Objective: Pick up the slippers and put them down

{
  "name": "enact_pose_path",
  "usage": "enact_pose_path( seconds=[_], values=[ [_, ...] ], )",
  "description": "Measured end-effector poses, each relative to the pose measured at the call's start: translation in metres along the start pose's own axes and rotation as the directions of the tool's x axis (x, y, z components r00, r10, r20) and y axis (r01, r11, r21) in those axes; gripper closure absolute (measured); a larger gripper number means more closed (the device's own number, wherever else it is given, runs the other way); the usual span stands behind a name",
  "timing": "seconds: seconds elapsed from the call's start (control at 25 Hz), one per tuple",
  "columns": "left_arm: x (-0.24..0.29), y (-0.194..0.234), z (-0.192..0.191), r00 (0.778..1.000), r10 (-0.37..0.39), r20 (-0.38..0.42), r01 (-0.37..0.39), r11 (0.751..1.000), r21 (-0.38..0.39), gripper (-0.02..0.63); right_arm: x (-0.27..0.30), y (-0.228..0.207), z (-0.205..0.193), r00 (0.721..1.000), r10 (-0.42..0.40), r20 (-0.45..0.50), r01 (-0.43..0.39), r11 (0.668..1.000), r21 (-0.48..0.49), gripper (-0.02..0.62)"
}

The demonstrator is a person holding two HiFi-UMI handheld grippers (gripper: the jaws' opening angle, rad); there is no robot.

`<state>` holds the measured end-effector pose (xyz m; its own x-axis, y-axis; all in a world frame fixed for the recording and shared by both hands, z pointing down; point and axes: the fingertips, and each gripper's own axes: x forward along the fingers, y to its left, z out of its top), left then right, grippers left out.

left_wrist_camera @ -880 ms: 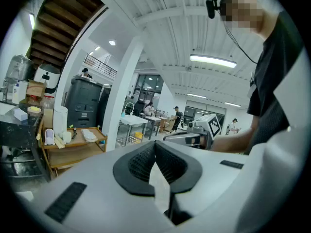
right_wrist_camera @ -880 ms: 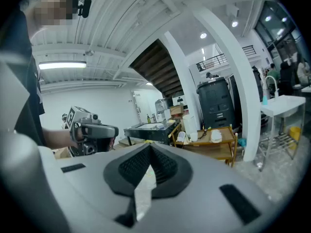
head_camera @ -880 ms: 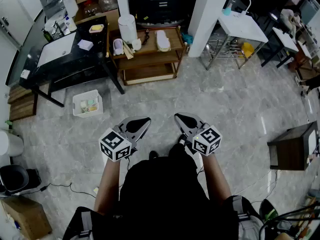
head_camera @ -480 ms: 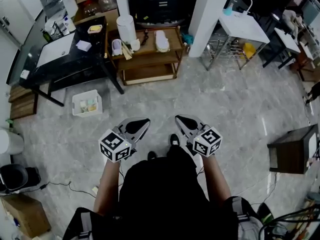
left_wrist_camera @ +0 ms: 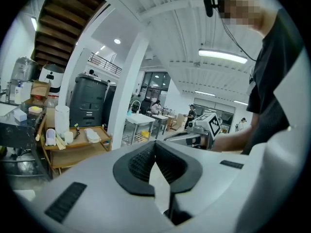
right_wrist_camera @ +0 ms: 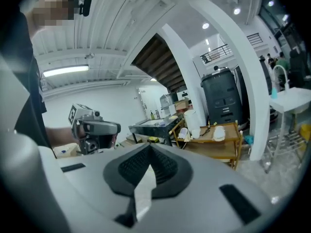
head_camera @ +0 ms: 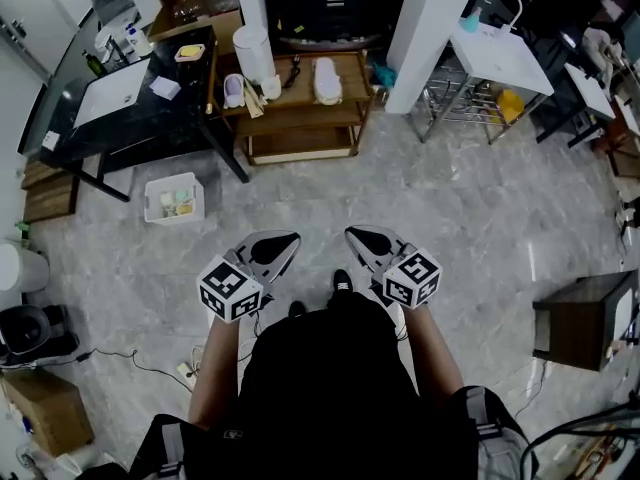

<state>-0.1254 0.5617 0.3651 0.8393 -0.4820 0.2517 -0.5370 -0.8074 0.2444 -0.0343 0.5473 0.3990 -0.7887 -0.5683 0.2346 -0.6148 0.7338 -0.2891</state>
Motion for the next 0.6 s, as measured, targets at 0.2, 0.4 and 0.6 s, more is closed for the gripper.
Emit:
enact_pose_path(
  seconds=[0.2, 0.4, 0.6],
  values=[
    [0.027, 0.004, 0.004, 1.0, 0.029, 0.008, -0.029, 0.999, -0.023, 0.595, 0.013, -0.036, 0.008, 0.998, 0.049, -0.04, -0.049, 0.999, -0.006, 0.589],
    [0.05, 0.013, 0.011, 0.997, 0.08, 0.017, -0.079, 0.996, -0.044, 0.595, 0.02, -0.058, 0.019, 0.993, 0.101, -0.064, -0.103, 0.994, -0.028, 0.589],
    [0.069, 0.02, 0.017, 0.991, 0.135, 0.014, -0.134, 0.989, -0.056, 0.595, 0.018, -0.082, 0.023, 0.986, 0.142, -0.086, -0.146, 0.989, -0.034, 0.589]
  ],
)
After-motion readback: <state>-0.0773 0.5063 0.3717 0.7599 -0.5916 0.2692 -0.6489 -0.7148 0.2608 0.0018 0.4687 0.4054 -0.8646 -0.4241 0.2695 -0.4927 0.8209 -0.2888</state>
